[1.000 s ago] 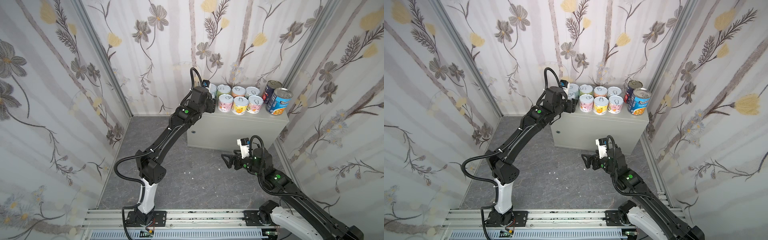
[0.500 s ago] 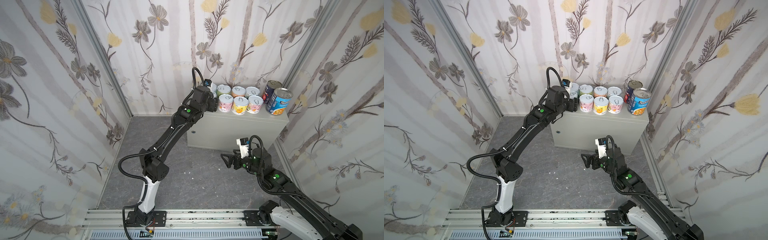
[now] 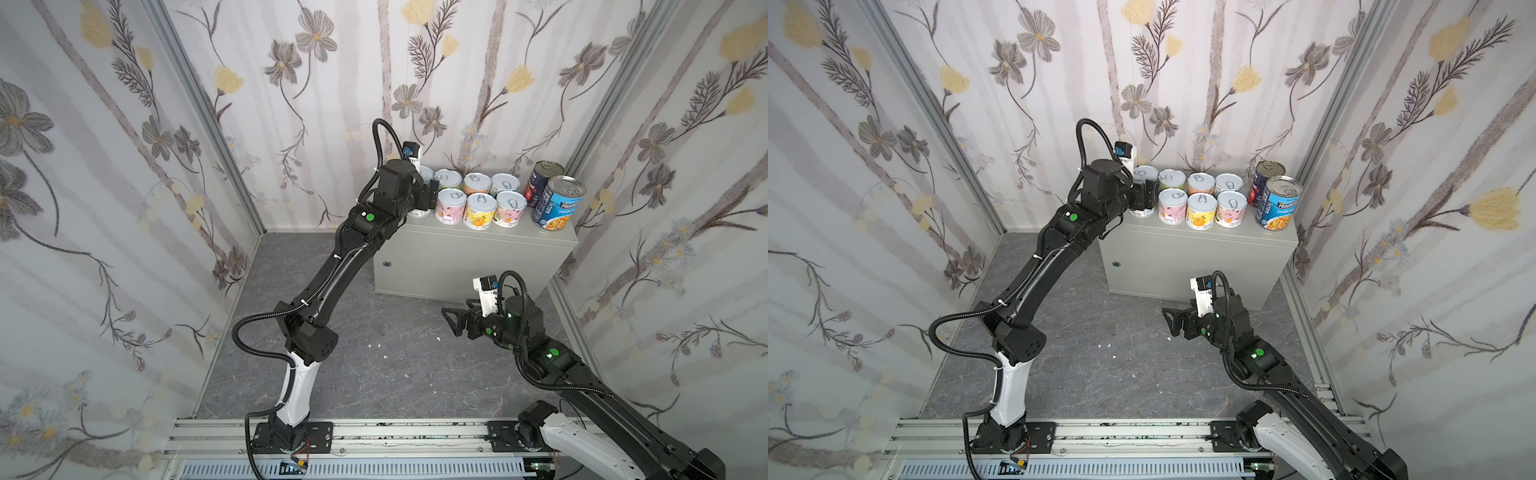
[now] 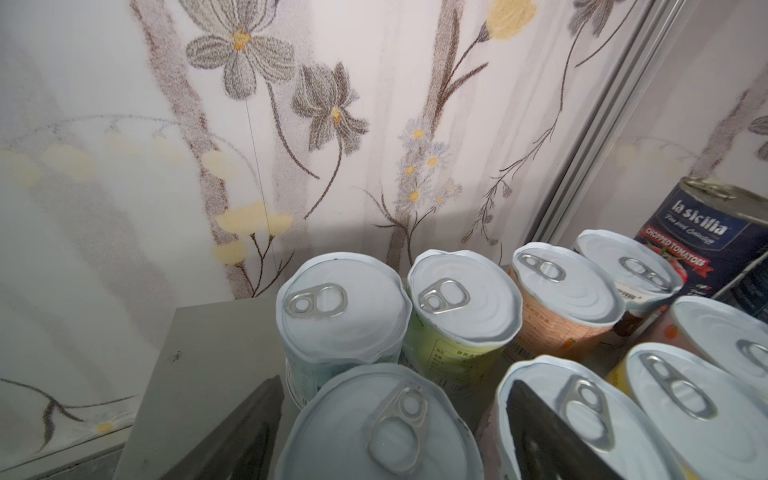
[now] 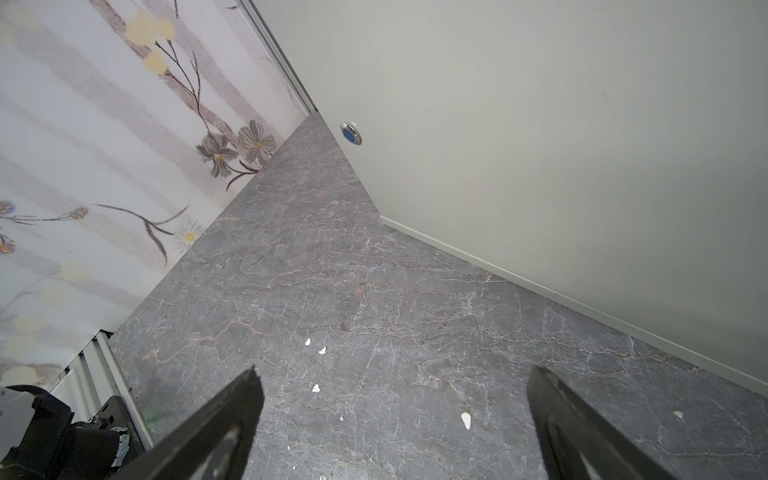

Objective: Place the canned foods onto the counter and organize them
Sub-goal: 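Lower the can with the left gripper beside the pale-blue can at the row's end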

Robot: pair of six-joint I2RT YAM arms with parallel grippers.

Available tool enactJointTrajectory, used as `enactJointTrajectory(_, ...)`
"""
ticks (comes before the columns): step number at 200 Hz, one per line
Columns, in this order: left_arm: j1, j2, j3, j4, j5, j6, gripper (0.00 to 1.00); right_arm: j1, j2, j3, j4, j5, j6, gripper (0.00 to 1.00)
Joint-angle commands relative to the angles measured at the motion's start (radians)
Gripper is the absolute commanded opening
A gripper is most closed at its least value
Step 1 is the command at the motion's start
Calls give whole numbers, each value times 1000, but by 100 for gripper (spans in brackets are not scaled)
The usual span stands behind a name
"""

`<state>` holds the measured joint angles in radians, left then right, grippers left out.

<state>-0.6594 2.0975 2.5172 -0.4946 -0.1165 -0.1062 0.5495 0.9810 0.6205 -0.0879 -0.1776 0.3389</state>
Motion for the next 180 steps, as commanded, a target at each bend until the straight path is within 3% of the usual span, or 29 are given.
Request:
enactJointTrajectory(1,3,-18,22,42,-2,-15,86,1,-5,7,12,-11,0,100)
enactJointTrajectory(42,19,-135,-41,41,-51,7,87,0,-38,12,-13,-8,12,100)
enactJointTrajectory(97,143,-278,-238,42,41,-65,85,3,-45,23,-26,-15,29,100)
enactJointTrajectory(138,176,-277,-354,44,50,-42,76,3,-38,25,-27,-14,31,100)
enactJointTrajectory(180,188,-228,-367,44,49,-30,69,4,-35,13,-23,-13,29,100)
